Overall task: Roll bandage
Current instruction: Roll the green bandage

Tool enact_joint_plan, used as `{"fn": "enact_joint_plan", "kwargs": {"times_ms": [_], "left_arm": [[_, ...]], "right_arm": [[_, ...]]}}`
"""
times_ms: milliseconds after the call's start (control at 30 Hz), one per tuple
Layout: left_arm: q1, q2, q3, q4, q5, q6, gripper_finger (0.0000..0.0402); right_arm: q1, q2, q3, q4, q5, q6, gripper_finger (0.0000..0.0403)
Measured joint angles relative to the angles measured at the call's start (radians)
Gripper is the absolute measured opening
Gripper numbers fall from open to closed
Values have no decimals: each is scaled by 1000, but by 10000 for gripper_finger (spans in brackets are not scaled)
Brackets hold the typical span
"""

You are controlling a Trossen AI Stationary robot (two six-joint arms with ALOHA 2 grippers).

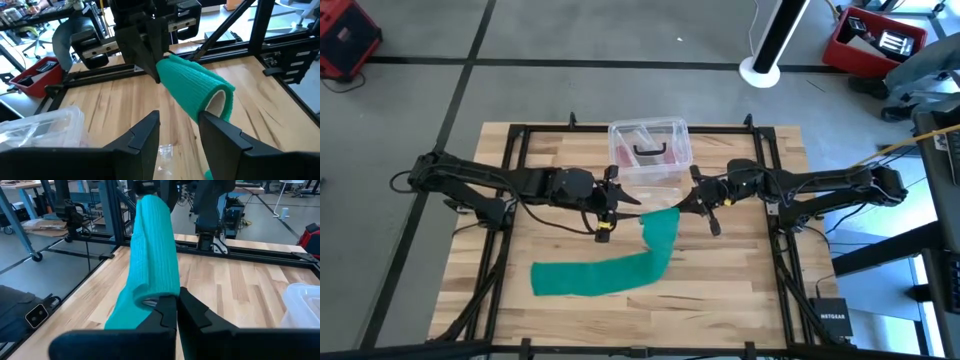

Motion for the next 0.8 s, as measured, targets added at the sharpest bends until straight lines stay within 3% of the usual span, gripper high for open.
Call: {"fn": "enact_joint_plan", "kwargs": {"times_ms": [300,500,800], "left_arm": [[2,-3,0,-8,-31,45,129],[-1,-9,0,-21,-44,21,129],[-4,-23,0,-31,-36,11,129]], "right_arm": [[0,-1,0,-1,-43,19,1],[0,-1,1,-63,36,-7,1],[0,0,2,-21,36,-7,1]]}}
